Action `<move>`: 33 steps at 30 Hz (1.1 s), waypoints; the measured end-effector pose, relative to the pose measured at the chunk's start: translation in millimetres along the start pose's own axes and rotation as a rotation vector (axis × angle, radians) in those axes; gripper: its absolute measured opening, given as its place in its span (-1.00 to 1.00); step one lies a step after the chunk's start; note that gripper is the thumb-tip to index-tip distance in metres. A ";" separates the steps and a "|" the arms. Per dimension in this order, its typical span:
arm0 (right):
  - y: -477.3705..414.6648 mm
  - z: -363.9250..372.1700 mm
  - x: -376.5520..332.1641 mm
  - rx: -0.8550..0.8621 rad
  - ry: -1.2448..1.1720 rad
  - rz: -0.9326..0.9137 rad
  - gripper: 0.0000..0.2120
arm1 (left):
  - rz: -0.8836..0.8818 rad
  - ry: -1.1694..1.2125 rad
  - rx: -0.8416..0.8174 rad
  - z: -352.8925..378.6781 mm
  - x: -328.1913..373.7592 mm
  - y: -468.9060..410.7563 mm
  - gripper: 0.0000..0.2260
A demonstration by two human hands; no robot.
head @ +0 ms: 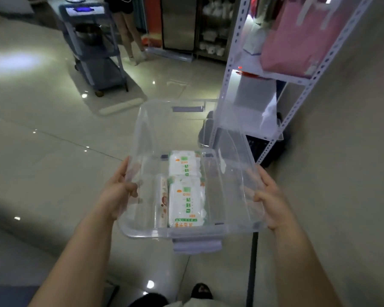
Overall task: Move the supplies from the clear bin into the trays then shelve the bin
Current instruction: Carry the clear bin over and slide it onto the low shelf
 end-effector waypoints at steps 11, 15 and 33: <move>-263.7 95.0 -20.6 -0.265 0.056 0.093 -0.14 | -0.006 0.052 0.271 -74.2 69.7 -154.5 -0.14; -365.8 144.3 -36.3 -0.279 0.098 0.099 -0.16 | -0.006 0.045 0.304 -113.4 119.2 -252.2 -0.15; -802.0 208.0 -129.1 -0.116 0.059 0.112 -0.19 | -0.027 0.043 0.214 -155.0 301.4 -699.6 -0.12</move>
Point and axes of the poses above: each hand's wrist, its own y-axis away from the middle knuckle, its own z-axis out of the palm, x = y × z, the point moved 9 cm from there along -y, towards the middle knuckle, and after that the axes turned 4 degrees about -x, right-handed, at the moved point
